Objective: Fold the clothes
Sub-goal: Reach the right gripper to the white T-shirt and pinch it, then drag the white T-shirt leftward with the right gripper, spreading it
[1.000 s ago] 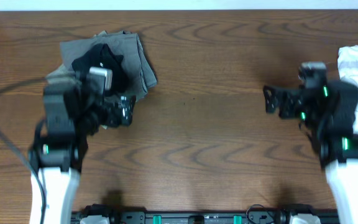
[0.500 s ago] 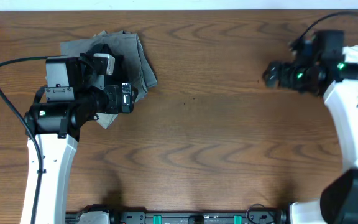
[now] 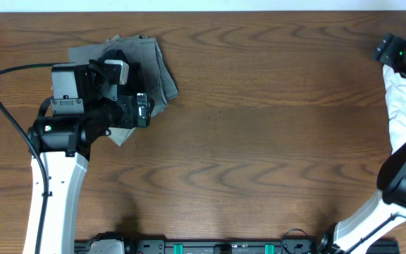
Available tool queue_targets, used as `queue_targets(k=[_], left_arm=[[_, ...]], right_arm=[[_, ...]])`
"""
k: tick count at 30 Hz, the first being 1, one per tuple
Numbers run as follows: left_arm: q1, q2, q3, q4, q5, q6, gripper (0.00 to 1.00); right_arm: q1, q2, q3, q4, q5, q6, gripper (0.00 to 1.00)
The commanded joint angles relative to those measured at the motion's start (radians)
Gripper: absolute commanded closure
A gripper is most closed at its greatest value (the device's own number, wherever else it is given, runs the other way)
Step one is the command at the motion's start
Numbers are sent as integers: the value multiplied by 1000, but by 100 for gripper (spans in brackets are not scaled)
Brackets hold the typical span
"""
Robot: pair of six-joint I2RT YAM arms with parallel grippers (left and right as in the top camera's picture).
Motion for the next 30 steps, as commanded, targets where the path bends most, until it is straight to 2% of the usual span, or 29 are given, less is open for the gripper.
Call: queue_targets(k=[1,10,15,17,20,21,23,26,30], left_arm=[[-5,-3,27,7,-11,-8,4],[-5,-3,27,26,-11,-10,13],[-5,-3,27,30,-11,-17,16],[-5,-3,27,30,-11,-35,17],[-5,-3,27,29,-11,-36,16],[-5,-3,27,29,-11,-37,17],[-5,-3,27,29,-11,-38,17],[-5,-3,27,29,-11,-38,17],[-5,-3,27,29,-11,-38,18]], right_arm=[[-46,84,10,31,33,22,16],[-74,238,10,144,63,-16,17],[-74,294,10,150,99,-19,28],[-75,320,10,151,123,-19,36],[-78,339,10,150,156,-20,57],[-79,339,10,150,158,-24,68],[-81,325,10,144,153,-36,99],[-81,271,10,117,114,-42,99],[-80,134,10,92,-42,-103,99]])
